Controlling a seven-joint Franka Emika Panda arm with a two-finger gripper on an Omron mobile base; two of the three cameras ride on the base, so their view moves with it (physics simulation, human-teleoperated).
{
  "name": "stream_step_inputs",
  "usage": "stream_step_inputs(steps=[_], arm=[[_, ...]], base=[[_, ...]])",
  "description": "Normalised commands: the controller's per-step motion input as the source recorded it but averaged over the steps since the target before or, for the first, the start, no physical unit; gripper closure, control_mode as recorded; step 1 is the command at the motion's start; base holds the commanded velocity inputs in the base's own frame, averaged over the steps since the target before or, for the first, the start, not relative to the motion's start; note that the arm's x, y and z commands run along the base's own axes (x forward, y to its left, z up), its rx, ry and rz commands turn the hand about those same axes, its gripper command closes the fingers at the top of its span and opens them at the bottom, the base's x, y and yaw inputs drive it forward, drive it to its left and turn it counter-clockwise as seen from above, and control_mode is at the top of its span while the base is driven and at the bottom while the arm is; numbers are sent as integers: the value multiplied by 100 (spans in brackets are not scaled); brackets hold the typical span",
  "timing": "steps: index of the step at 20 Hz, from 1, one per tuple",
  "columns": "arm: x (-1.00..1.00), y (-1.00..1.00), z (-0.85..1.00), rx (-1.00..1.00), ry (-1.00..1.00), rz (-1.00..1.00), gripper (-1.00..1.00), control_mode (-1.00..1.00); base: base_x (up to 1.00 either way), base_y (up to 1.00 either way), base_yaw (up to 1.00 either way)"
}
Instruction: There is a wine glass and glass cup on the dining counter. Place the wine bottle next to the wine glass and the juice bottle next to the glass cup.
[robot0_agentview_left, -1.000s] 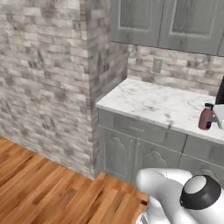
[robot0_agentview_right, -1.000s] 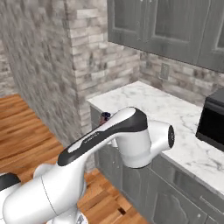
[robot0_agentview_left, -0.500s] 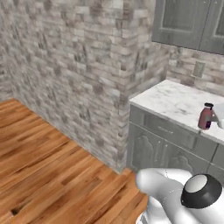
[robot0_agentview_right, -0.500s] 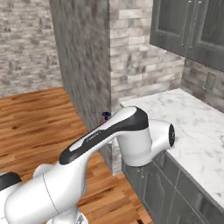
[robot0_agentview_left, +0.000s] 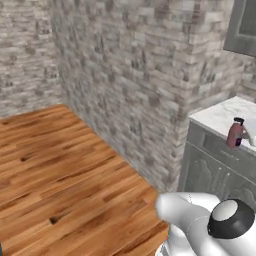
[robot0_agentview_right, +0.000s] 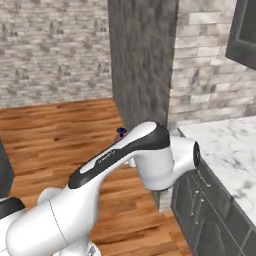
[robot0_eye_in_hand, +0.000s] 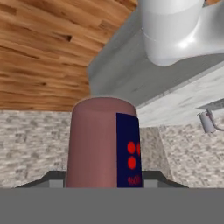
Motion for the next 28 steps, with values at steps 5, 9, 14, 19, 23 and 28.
stream_step_inputs(steps=[5,9,14,19,23,28], arm=[[0,0,0,0,0,0,100,100],[0,0,0,0,0,0,100,100],[0,0,0,0,0,0,100,100],[0,0,0,0,0,0,100,100],[0,0,0,0,0,0,100,100],[0,0,0,0,0,0,100,100]], base=[[91,32,25],[100,27,14],[100,25,18],[100,18,19],[100,16,21],[100,15,27]])
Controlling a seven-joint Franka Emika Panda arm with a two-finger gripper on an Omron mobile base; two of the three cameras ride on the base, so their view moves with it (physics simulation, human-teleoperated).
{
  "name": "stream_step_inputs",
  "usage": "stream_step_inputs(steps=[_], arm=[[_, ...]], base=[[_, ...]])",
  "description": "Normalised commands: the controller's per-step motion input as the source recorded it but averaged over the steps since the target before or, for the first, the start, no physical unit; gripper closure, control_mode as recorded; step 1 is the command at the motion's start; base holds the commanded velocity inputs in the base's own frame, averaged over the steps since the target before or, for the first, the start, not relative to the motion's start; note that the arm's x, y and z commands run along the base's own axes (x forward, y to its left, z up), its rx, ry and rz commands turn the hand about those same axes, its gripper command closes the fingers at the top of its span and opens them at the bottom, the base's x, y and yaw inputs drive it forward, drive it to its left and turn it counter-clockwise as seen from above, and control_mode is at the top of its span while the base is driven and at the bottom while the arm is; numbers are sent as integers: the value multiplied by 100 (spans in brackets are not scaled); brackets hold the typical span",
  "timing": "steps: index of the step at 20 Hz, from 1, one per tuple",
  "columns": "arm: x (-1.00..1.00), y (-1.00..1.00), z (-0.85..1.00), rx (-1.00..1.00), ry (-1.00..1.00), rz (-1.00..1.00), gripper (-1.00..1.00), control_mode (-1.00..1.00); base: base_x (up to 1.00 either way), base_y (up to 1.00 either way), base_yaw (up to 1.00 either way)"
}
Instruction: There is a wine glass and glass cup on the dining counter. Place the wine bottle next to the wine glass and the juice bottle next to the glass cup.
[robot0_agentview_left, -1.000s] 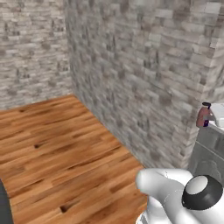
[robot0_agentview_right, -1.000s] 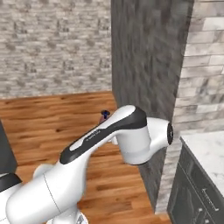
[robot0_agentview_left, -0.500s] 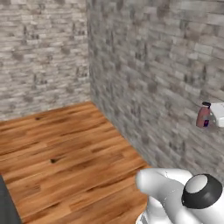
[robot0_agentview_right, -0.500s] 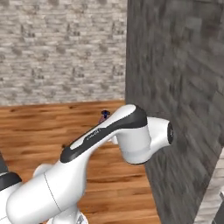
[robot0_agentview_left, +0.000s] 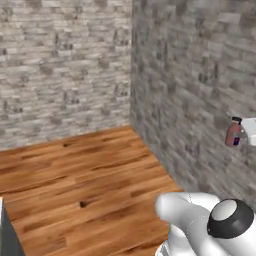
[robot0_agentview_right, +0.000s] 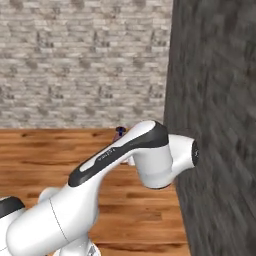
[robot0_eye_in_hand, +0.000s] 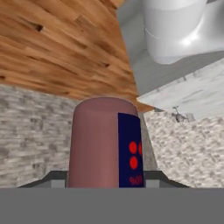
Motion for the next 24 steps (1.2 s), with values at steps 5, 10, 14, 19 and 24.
stream_step_inputs(steps=[5,10,14,19,24], arm=[[0,0,0,0,0,0,100,100],[0,0,0,0,0,0,100,100],[0,0,0,0,0,0,100,100],[0,0,0,0,0,0,100,100],[0,0,0,0,0,0,100,100]], base=[[99,0,42],[98,0,54],[89,0,61],[79,0,72],[71,0,75]])
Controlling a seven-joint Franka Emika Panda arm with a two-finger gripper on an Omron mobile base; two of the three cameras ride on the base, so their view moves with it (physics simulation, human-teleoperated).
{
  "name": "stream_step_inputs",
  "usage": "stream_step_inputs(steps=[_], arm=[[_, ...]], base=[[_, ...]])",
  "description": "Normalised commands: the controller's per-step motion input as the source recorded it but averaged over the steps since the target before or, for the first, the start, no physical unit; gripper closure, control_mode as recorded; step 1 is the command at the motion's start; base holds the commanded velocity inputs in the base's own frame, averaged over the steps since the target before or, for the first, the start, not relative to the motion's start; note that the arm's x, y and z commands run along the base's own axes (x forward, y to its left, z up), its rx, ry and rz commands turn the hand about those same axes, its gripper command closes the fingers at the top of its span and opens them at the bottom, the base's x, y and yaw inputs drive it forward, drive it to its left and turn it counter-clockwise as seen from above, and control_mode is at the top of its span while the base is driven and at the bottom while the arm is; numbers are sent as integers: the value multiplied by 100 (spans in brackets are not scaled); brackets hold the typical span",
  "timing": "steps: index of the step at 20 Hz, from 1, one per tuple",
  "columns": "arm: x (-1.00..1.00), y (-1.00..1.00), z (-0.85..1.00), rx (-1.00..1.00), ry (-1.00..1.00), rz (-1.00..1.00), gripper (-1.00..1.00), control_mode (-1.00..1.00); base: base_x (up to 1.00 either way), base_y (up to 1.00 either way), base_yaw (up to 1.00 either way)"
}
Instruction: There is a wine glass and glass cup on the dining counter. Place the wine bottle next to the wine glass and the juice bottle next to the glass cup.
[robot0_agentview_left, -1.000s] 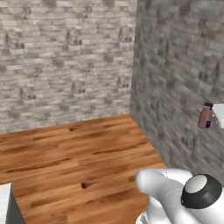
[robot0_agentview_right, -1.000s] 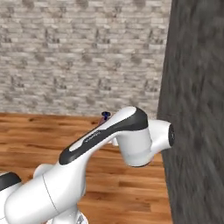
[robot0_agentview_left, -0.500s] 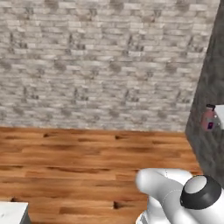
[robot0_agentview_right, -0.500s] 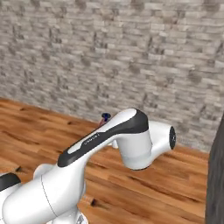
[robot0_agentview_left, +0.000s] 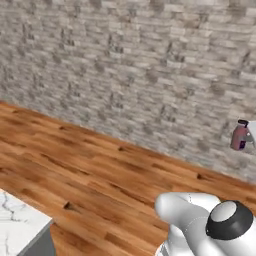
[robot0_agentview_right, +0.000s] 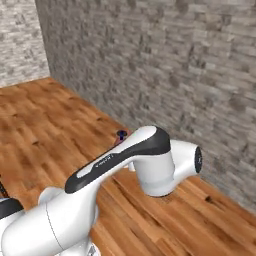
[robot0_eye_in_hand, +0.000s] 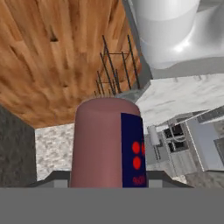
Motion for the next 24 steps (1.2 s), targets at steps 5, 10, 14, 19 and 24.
stream_step_inputs(steps=[5,10,14,19,24], arm=[[0,0,0,0,0,0,100,100],[0,0,0,0,0,0,100,100],[0,0,0,0,0,0,100,100],[0,0,0,0,0,0,100,100],[0,0,0,0,0,0,100,100]], base=[[61,-3,77],[58,-18,72],[58,-41,64],[35,-55,61],[31,-64,59]])
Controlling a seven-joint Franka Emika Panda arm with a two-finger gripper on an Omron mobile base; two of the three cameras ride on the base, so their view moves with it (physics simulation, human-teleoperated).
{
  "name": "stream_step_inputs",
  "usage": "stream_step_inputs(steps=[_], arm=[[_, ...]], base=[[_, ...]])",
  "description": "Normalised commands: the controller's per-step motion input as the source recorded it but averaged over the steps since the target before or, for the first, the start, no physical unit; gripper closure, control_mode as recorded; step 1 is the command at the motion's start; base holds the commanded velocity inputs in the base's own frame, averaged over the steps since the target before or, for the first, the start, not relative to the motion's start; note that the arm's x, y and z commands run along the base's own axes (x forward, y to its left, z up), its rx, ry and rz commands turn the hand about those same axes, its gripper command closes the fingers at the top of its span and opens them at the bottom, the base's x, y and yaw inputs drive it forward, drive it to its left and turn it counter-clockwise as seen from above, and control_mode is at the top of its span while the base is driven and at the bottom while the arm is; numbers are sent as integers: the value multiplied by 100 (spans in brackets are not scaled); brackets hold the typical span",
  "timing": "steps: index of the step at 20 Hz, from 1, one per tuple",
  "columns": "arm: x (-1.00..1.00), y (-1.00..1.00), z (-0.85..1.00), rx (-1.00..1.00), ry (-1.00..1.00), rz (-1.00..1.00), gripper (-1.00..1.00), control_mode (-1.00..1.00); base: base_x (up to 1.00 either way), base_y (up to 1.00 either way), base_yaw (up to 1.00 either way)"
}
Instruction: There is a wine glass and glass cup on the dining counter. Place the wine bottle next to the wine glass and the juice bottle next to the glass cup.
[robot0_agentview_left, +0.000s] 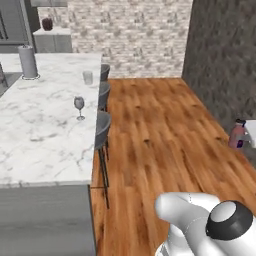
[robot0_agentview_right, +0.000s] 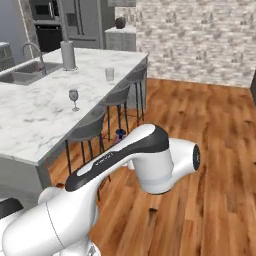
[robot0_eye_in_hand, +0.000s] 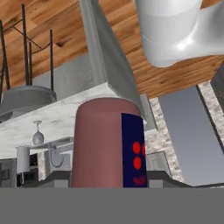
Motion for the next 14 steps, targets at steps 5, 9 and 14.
stream_step_inputs(steps=[5,9,14], arm=[[0,0,0,0,0,0,100,100],[0,0,0,0,0,0,100,100],[0,0,0,0,0,0,100,100]], base=[[44,-90,48],[58,-99,40],[81,-100,30]])
